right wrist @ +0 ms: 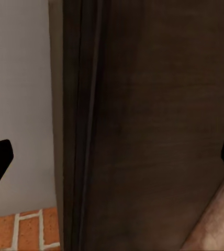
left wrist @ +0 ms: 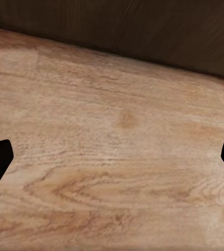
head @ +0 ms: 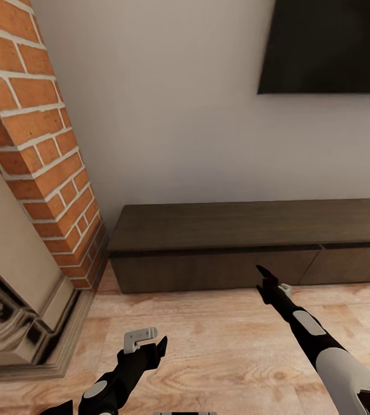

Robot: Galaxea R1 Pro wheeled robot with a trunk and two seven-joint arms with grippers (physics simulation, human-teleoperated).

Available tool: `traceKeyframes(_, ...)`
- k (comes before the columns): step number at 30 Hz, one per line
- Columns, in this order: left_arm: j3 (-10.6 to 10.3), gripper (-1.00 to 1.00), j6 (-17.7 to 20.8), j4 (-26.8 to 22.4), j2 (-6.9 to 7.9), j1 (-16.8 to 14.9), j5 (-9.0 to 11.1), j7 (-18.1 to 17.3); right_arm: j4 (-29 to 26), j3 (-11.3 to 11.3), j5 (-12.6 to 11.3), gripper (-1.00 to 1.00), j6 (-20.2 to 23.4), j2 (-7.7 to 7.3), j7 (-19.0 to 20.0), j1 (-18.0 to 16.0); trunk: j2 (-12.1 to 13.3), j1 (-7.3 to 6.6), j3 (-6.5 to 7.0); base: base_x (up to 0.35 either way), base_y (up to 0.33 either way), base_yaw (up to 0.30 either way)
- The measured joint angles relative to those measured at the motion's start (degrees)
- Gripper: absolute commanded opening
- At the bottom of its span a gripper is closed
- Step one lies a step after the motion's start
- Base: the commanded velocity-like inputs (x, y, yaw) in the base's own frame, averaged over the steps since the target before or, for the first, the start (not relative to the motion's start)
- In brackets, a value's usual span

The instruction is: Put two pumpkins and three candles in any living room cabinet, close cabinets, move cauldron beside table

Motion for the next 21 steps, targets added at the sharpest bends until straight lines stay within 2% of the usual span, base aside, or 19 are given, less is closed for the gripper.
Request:
traceKeyframes(4,0.04,1.00,0.00,0.00,0.08,0.01,0.00,0.00,0.06,0.06,-0.03,1.00,0.18,-0.86,0.05,0.00,0.00,0.00,0.00,0.000,0.000,0.000)
traceKeyframes(10,0.05,1.00,0.00,0.00,0.09,0.01,0.00,0.00,0.08,0.07,-0.03,1.00,0.17,-1.04,0.17,0.00,0.00,0.00,0.00,0.000,0.000,0.000)
traceKeyframes(16,-0.03,1.00,0.00,0.00,0.09,0.00,0.00,0.00,1.77,0.09,-0.11,1.00,-0.11,-0.85,3.94,0.00,0.00,-0.03,0.00,0.155,0.000,0.000)
traceKeyframes(21,-0.04,1.00,-0.05,0.00,0.17,0.00,0.00,-0.22,2.21,0.03,0.04,1.00,-0.41,-0.79,4.82,0.00,0.00,0.00,0.00,0.094,0.000,0.000)
